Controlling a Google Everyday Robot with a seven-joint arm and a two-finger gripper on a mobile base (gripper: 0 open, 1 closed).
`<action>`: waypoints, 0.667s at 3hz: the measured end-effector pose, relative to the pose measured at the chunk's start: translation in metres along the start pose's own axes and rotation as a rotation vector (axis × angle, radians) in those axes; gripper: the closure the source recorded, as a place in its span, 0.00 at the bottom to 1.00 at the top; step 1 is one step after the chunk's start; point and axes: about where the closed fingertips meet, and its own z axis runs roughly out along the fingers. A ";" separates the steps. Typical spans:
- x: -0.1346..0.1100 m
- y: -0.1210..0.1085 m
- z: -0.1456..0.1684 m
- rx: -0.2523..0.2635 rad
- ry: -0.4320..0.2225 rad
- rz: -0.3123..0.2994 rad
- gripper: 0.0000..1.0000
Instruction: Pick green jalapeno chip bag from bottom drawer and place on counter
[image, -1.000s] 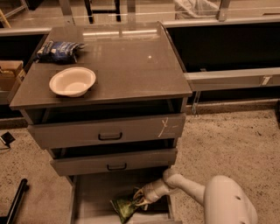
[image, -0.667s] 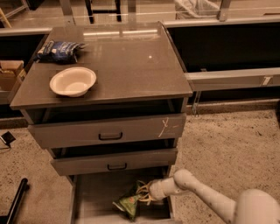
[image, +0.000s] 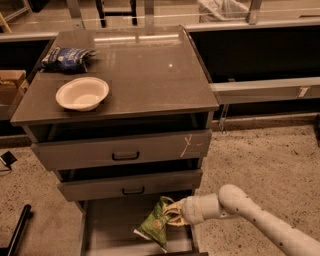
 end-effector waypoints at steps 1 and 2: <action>-0.063 -0.045 -0.043 0.007 -0.016 -0.043 1.00; -0.095 -0.088 -0.082 -0.005 -0.028 -0.006 1.00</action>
Offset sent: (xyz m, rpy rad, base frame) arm 0.0238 -0.0356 0.2361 0.0186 0.0482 0.0038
